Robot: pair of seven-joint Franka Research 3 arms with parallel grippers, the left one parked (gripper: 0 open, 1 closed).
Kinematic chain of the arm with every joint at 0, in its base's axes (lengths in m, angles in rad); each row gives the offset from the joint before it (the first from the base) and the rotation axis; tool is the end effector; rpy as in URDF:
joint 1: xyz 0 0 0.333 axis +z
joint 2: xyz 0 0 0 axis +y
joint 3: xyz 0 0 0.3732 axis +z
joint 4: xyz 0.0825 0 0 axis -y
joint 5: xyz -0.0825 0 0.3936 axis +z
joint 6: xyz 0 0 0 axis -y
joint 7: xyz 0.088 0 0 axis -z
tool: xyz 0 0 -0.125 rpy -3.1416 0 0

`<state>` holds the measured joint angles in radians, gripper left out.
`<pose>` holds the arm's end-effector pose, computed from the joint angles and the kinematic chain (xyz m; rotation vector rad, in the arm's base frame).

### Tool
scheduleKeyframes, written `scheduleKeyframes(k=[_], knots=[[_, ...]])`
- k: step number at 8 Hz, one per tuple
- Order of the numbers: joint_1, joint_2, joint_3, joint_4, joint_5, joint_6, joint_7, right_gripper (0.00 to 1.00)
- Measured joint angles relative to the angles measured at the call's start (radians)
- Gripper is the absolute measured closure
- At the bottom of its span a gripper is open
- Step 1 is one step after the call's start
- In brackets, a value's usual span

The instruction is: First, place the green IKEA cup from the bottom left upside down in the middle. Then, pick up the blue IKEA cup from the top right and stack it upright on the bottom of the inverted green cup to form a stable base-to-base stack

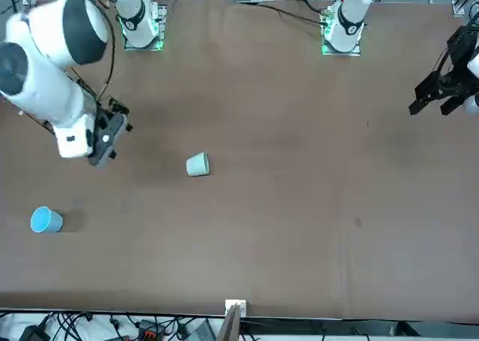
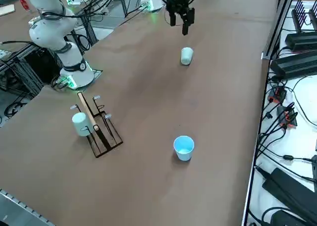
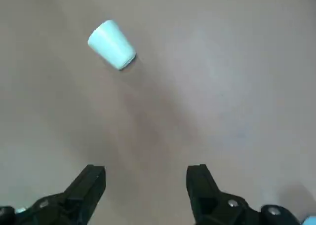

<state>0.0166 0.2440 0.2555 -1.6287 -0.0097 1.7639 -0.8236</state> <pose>0.6238 0.1570 0.5077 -2.6149 -1.5922 0.1270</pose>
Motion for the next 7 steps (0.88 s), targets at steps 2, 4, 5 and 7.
scheduleKeyframes(k=[2,4,5,7], knots=[[0.014,0.054,0.019,-0.001,-0.007,0.019,-0.09,0.0],[0.047,0.098,0.028,-0.002,-0.008,0.06,-0.213,0.0],[0.063,0.121,0.031,-0.004,-0.008,0.092,-0.282,0.0],[0.073,0.185,0.041,-0.007,-0.002,0.163,-0.449,0.0]])
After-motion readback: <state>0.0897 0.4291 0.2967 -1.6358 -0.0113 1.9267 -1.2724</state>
